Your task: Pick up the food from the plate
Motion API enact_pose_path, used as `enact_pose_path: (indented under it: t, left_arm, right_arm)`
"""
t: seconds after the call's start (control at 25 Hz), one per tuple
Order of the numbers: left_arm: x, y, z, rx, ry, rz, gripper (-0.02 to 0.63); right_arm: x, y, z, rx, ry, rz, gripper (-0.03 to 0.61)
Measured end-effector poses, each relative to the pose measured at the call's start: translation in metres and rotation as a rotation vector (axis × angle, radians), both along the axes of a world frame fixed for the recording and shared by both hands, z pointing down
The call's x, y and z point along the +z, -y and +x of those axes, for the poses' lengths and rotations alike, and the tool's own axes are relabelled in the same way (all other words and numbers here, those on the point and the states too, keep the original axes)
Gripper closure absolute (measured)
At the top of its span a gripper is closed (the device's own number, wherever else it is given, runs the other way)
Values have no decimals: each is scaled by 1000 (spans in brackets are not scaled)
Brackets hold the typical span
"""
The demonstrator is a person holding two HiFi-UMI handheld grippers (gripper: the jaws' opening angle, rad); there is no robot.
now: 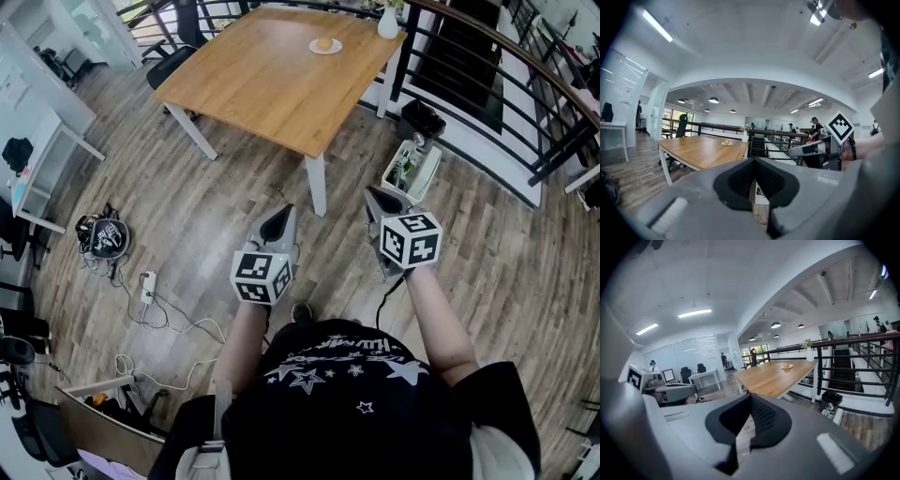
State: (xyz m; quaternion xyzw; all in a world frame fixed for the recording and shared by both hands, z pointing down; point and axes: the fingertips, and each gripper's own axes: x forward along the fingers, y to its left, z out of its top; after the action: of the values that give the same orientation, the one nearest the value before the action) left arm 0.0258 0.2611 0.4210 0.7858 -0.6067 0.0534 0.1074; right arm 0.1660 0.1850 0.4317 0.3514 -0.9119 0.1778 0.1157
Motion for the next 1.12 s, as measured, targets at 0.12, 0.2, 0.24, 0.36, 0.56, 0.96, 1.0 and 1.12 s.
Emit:
enact_pose_path:
  t: [0.12,0.2,0.24,0.36,0.56,0.96,1.0,1.12]
  left_arm:
    - [1,0,-3,5,-5,1,612]
    - [3,-1,-6,7,-9,-4,612]
    - [4,-2,-8,8,-11,-9,612]
    - [12,-3,-14,7,-20,-24,612]
    - [16,1,-34,4,-27,-30,612]
    - [21,7,-80,34,-47,-30,612]
    - [20,6,-87,39,-47,-28,612]
    - [22,3,-105,63,-54,-27,612]
  right_arm:
    - [3,0,-4,4,0,-5,580]
    - [5,-1,-8,4,-3,-9,580]
    - [7,-1,-10,4,-6,-12,580]
    - [13,0,-17,6,-9,-23,580]
    - [14,5,-30,23,-6,-26,580]
    - [11,22,-58,130,4,-20,580]
    - [10,23,-65,135,1,-13,580]
    - [8,22,-81,151,-9,10,578]
